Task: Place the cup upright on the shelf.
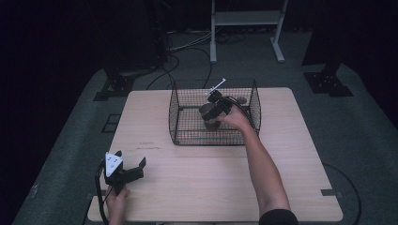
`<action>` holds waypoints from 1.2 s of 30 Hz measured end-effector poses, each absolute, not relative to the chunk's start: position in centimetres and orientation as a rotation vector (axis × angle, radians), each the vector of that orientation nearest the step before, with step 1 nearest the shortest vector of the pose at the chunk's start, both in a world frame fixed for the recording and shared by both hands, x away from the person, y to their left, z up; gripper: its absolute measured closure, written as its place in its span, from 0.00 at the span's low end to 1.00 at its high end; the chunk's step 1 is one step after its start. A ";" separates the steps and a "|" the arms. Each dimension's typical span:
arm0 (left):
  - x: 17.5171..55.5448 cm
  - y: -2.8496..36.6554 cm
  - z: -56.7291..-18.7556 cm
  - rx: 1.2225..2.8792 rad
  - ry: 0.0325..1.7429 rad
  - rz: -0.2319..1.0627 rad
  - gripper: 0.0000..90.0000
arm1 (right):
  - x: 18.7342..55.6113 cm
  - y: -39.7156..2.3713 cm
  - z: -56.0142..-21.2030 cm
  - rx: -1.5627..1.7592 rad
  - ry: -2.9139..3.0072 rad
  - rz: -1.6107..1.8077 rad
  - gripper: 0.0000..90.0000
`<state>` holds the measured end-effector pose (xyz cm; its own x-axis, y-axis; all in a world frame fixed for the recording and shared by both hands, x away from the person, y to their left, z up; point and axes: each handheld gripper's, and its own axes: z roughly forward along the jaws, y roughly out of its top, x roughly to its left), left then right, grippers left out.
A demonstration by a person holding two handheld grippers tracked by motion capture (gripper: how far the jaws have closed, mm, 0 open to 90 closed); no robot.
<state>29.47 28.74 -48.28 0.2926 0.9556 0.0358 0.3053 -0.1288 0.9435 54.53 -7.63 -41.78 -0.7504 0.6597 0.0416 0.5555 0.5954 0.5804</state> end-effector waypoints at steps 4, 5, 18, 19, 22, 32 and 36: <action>29.5 28.7 -48.3 1.634 1.172 0.880 0.00 | 54.3 -7.6 -41.7 0.992 2.651 0.840 0.19; 29.5 28.7 -48.3 1.634 1.172 0.880 0.00 | 54.3 -7.6 -41.7 1.001 2.655 0.842 0.19; 29.5 28.6 -48.3 1.638 1.168 0.880 0.00 | 53.9 -8.3 -41.6 1.014 2.657 0.843 0.16; 29.5 28.6 -48.3 1.637 1.169 0.880 0.00 | 53.9 -8.3 -41.6 1.016 2.657 0.842 0.16; 29.5 28.7 -48.3 1.638 1.169 0.879 0.00 | 53.9 -8.5 -41.5 1.017 2.654 0.839 0.15; 29.5 28.7 -48.3 1.639 1.171 0.879 0.00 | 53.7 -8.7 -41.5 1.021 2.651 0.851 0.12; 29.5 28.7 -48.3 1.641 1.171 0.880 0.00 | 53.7 -8.8 -41.2 1.028 2.638 0.879 0.11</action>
